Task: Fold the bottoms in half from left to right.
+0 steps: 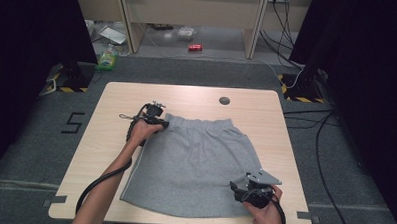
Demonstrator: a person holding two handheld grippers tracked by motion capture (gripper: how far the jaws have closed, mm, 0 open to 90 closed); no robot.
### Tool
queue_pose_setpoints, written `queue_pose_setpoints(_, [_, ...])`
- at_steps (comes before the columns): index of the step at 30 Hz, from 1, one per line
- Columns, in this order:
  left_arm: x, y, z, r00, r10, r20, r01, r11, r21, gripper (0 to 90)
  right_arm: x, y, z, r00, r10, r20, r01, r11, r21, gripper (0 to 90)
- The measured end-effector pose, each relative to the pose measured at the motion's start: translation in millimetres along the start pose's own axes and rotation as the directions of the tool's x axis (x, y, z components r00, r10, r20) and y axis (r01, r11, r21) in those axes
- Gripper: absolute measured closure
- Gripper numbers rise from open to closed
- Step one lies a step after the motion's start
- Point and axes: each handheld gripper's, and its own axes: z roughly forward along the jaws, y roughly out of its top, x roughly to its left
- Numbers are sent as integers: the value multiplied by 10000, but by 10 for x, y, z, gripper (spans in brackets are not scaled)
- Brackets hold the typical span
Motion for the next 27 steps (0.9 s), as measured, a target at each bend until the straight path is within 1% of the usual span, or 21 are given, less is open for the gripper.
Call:
queue_pose_setpoints(1, [-10,2,2,10000,19,-62,-19,10000,-1,737,0,0,0,10000,0,0,0,10000,0,296])
queue_pose_setpoints(2, [-18,4,2,9999,35,-108,-35,10000,18,739,45,17,10,10000,-53,-77,53,10000,-46,296])
queue_pose_setpoints(3, [-23,6,2,9999,70,-126,-70,10000,44,743,127,57,37,9993,-318,-215,315,9994,-173,297])
queue_pose_setpoints(5, [-24,11,0,9999,81,-136,-80,9999,94,744,216,96,78,9980,-514,-359,505,9984,-245,299])
queue_pose_setpoints(6, [-24,12,1,9999,80,-133,-78,9999,101,744,216,96,78,9980,-514,-359,505,9984,-245,299])
queue_pose_setpoints(7, [-24,7,1,9999,33,-124,-32,10000,60,745,307,128,128,9966,-625,-531,613,9978,-242,300])
queue_pose_setpoints(9, [-29,-2,-2,9999,23,-166,-23,10000,15,748,348,142,156,9953,-755,-610,741,9970,-234,301])
queue_pose_setpoints(12, [-51,-24,-5,9996,48,-289,-51,9999,-104,754,526,197,262,9900,-1007,-991,998,9949,-141,305])
queue_pose_setpoints(13, [-51,-24,-5,9996,48,-289,-51,9999,-104,754,526,197,262,9900,-1007,-991,998,9949,-141,305])
queue_pose_setpoints(14, [-54,-24,-7,9995,48,-304,-50,10000,-86,754,572,214,288,9881,-1077,-1100,1070,9942,-125,305])
queue_pose_setpoints(16, [-58,-27,-12,9994,107,-321,-109,9999,-56,756,678,245,343,9824,-1274,-1367,1272,9918,-106,305])
queue_pose_setpoints(17, [-58,-29,-17,9994,133,-325,-134,9999,-29,757,781,274,391,9758,-1508,-1583,1510,9885,-105,305])
queue_pose_setpoints(18, [-53,-33,-32,9994,164,-317,-161,9998,92,757,834,288,414,9743,-1497,-1685,1506,9886,-73,304])
queue_pose_setpoints(20, [-43,-35,-50,9994,208,-288,-201,9995,255,757,924,323,465,9681,-1683,-1854,1695,9855,-99,305])
queue_pose_setpoints(21, [-43,-35,-50,9994,208,-288,-201,9995,255,757,924,323,465,9681,-1683,-1854,1695,9855,-99,305])
queue_pose_setpoints(22, [-36,-39,-56,9994,236,-262,-229,9993,282,757,969,342,492,9658,-1724,-1935,1735,9848,-112,305])
queue_pose_setpoints(23, [-30,-47,-58,9995,221,-210,-216,9995,241,758,1064,379,549,9603,-1822,-2114,1838,9829,-119,304])
queue_pose_setpoints(24, [-24,-57,-60,9996,233,-177,-229,9996,182,758,1112,398,576,9569,-1854,-2237,1878,9821,-106,304])
queue_pose_setpoints(25, [-24,-57,-60,9996,233,-177,-229,9996,182,757,1112,398,576,9569,-1854,-2237,1878,9821,-106,304])
queue_pose_setpoints(26, [-27,-57,-60,9995,253,-192,-250,9995,185,757,1161,416,606,9530,-1868,-2383,1898,9818,-106,304])
queue_pose_setpoints(27, [-31,-52,-60,9994,284,-216,-279,9994,219,757,1258,456,661,9460,-1965,-2580,1997,9798,-139,304])
